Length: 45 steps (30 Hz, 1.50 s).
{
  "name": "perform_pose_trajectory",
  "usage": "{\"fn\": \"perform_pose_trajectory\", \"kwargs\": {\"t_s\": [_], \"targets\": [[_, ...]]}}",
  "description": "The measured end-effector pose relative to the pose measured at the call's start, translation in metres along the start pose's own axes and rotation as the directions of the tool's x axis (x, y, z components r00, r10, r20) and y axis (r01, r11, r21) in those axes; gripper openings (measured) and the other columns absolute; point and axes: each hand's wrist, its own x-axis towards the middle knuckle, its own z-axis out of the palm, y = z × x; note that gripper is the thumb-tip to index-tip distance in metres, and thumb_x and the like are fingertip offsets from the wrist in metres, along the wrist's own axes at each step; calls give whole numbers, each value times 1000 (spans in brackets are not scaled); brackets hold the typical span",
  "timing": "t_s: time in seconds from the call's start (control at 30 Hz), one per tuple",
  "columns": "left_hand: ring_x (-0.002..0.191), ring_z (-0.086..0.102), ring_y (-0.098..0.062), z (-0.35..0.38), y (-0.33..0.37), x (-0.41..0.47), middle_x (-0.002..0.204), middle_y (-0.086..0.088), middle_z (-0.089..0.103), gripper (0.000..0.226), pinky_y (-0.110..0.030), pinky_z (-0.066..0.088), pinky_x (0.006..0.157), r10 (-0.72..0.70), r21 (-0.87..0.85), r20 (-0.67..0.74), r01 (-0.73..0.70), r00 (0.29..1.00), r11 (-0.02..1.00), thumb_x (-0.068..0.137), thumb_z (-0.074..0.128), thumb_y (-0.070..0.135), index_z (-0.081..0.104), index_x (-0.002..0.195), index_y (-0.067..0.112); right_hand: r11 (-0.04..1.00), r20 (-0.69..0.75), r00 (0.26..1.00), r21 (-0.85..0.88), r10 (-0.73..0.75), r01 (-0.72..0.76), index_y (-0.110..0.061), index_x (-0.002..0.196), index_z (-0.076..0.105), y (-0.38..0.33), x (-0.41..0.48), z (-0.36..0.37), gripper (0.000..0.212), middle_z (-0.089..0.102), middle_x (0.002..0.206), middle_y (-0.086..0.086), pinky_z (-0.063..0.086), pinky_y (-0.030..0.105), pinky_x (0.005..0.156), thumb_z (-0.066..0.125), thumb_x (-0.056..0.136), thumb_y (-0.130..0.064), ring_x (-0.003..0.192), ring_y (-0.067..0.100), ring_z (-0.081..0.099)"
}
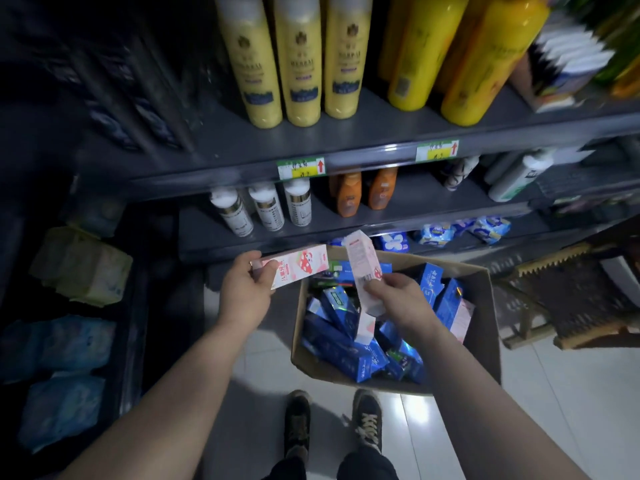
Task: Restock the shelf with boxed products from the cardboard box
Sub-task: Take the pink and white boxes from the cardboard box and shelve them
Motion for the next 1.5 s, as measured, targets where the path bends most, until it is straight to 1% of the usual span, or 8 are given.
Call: {"fn": "perform_pose_trajectory", "kwargs": {"t_s": [0.23,0.4,0.57,0.83,1.0,1.13,1.23,1.5], "targets": [[95,59,-17,-66,33,-35,106,0,55,34,-41,56,80,69,-63,-187,-82,980,995,93,57,23,51,126,19,985,180,970,-31,-162,170,-8,106,57,-65,-42,21,32,66,86,6,57,43,75,70,80,-22,71,19,63],[83,60,-7,-108,49,-90,92,4,58,14,-27,58,60,65,-206,-312,-135,948,969,98,48,16,57,109,19,934,366,885,-95,-289,344,-17,102,58,-101,-77,43,20,65,96,7,44,31,60,63,85,-26,72,18,60],[85,61,-16,-142,48,-155,91,0,58,13,-28,60,68,-5,-290,-475,-151,880,945,97,51,16,62,104,13,899,518,789,-84,-329,430,-12,97,60,-118,-118,67,23,57,79,7,39,23,44,54,91,-33,57,16,53],[89,67,-21,-209,26,-273,100,-4,65,17,-43,59,79,-111,-325,-662,-150,741,934,88,65,11,64,94,27,817,759,562,-70,-329,572,-14,97,57,-115,-213,127,23,60,76,5,36,26,45,44,93,-31,58,15,52],[88,67,-18,-258,7,-350,99,-2,66,18,-38,59,77,-126,-297,-785,-190,606,936,88,66,13,65,94,30,768,892,349,-3,-287,640,-12,100,55,-103,-295,166,39,64,83,9,37,31,48,47,77,-43,59,19,53],[79,64,-12,-294,-7,-421,89,1,67,16,-20,54,66,-95,-216,-888,-227,451,950,86,69,15,66,94,28,739,931,231,57,-282,672,-19,114,53,-82,-367,198,31,65,110,6,43,27,56,52,91,-39,88,23,62],[80,65,-13,-321,-25,-481,90,1,68,17,-24,56,65,-106,-212,-924,-260,367,942,85,70,16,67,95,30,749,957,128,115,-259,652,-15,120,49,-57,-427,215,27,63,108,7,42,19,44,50,97,-29,74,15,59],[75,60,-13,-377,-69,-659,94,-1,68,15,-23,50,68,-115,-140,-988,-278,102,950,86,69,18,67,97,28,772,976,-91,211,-196,599,-16,123,47,33,-601,237,28,63,94,2,42,24,46,53,97,-23,65,12,59]]}}
